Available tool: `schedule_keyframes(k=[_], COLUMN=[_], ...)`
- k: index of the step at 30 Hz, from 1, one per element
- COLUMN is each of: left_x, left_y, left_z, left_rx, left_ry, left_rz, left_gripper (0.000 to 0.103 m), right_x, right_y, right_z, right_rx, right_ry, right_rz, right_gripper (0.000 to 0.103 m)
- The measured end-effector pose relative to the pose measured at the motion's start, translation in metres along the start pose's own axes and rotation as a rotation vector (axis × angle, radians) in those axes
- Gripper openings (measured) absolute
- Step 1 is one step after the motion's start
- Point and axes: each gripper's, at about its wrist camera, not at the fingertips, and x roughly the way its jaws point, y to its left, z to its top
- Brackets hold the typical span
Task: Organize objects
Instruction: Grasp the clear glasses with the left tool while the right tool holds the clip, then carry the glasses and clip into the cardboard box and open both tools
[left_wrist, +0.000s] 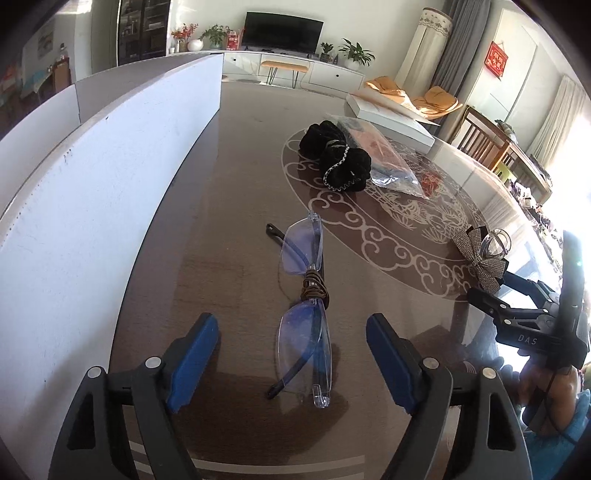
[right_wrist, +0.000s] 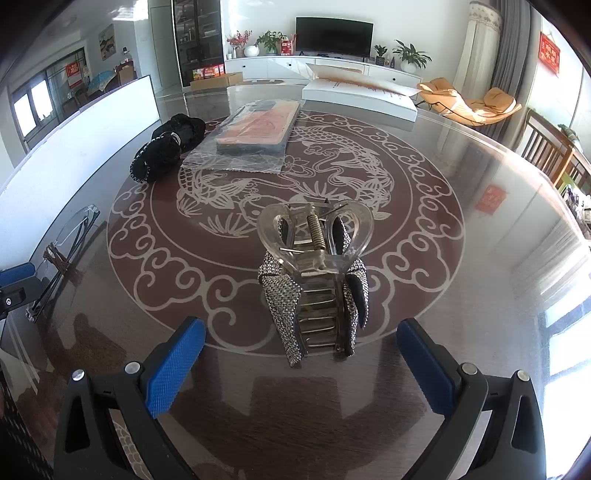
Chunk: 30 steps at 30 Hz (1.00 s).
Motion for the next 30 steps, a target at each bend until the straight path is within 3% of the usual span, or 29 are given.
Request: schedule_keyframes(k=[3, 5, 6, 7, 13, 15, 17, 25, 30], left_x=[0.012, 0.023, 0.028, 0.027, 0.017, 0.014, 0.012, -0.010, -0.037], left_y=[-0.016, -0.029, -0.032, -0.034, -0.034, -0.032, -0.031, -0.036, -0.035], left_z=[0.009, 0.013, 0.014, 0.013, 0.002, -0.002, -0.004, -0.002, 0.003], left_rx=[0.069, 0.120, 0.135, 0.145, 0.125, 0.116, 0.109, 0.108, 0.068], left_ry=[0.016, 0.019, 0.020, -0.006, -0.043, -0.049, -0.052, -0.097, -0.145], left_rz=[0.052, 0.110, 0.142, 0.164, 0.208, 0.210, 0.211, 0.209, 0.170], left_gripper=[0.081, 0.060, 0.039, 0.027, 0.021, 0.021, 0.021, 0.021, 0.021], right_x=[0.001, 0.001, 0.001, 0.002, 0.003, 0.003, 0.000, -0.016, -0.036], right_y=[-0.001, -0.002, -0.002, -0.002, -0.010, -0.011, -0.010, -0.023, -0.009], right_z=[0.000, 0.000, 0.000, 0.000, 0.011, 0.013, 0.016, 0.021, 0.027], right_rx=[0.004, 0.012, 0.015, 0.013, 0.037, 0.036, 0.001, 0.061, 0.042], right_ry=[0.001, 0.005, 0.005, 0.007, 0.088, 0.084, 0.071, 0.052, 0.009], right_rz=[0.002, 0.009, 0.012, 0.012, 0.065, 0.053, 0.023, 0.058, 0.113], right_gripper=[0.103, 0.103, 0.103, 0.103, 0.102, 0.085, 0.046, 0.043, 0.041])
